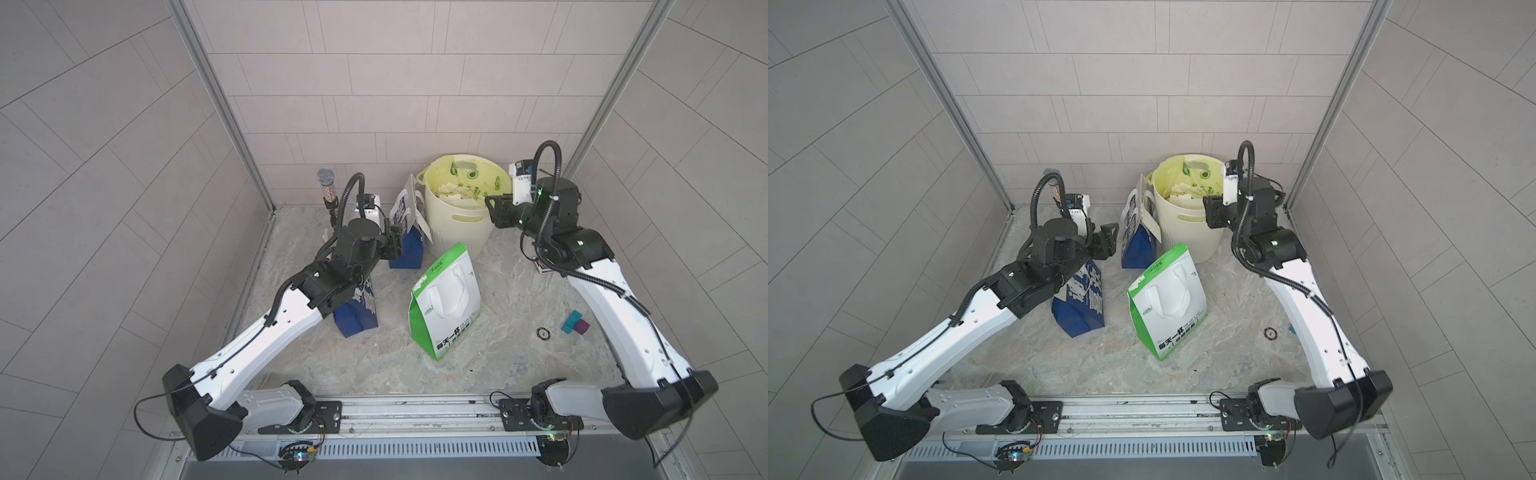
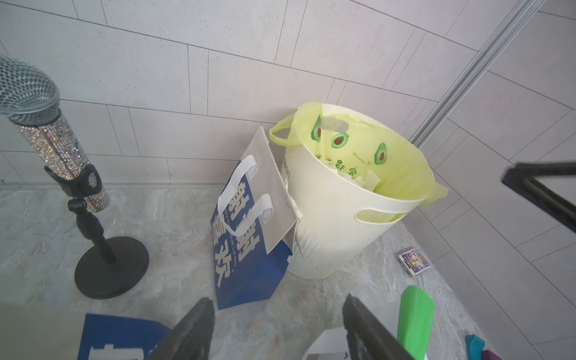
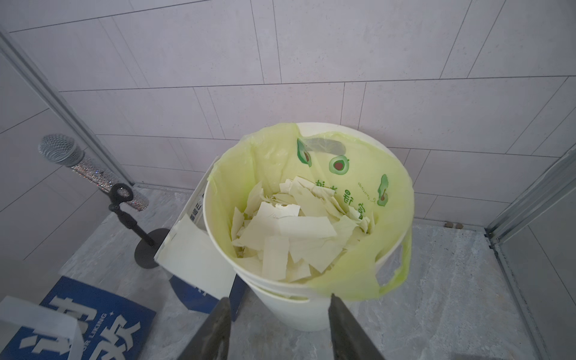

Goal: Shred takeout receipts and throw away
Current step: Pick up the takeout bag at the center of the board.

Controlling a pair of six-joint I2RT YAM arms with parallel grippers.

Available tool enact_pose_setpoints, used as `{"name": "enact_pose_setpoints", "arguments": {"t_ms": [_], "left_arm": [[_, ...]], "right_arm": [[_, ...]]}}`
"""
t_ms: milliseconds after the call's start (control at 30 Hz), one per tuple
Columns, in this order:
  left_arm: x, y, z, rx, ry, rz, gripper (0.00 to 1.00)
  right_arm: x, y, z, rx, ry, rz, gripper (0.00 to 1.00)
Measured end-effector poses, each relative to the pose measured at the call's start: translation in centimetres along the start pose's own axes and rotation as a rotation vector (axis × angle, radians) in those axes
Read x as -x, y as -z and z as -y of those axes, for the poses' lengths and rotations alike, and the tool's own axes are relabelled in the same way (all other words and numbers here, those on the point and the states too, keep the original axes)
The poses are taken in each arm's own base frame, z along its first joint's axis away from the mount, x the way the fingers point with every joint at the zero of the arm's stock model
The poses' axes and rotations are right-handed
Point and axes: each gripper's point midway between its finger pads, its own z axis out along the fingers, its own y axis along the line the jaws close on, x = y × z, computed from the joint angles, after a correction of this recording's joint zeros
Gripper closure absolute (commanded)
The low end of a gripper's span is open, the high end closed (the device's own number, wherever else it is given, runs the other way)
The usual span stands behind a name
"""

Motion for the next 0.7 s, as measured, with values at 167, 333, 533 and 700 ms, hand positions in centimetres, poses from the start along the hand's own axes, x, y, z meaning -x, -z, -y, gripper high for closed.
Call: {"name": "enact_pose_setpoints", "arguments": {"t_ms": [167, 333, 533, 700], "left_arm": [[1.0, -3.9, 0.8, -0.024, 0.026, -0.068, 0.29], [1.5, -8.6, 2.1, -0.041, 0.029, -0.148, 0.32], [-0.2, -13.3, 2.3, -0.013, 0.011, -0.264, 0.34], [-1.6, -15.9, 1.3, 0.029, -0.010, -0.322, 0.41]], "right_arm": [[-2.7, 3.6, 0.3, -0.006, -0.006, -0.032, 0.49], [-5.3, 5.5, 0.7, -0.014, -0.016, -0.077, 0.49], [-6.6, 7.1, 1.1, -0.031, -0.028, -0.075, 0.50], [-7.3, 7.5, 1.3, -0.037, -0.052, -0.072, 0.50]]}}
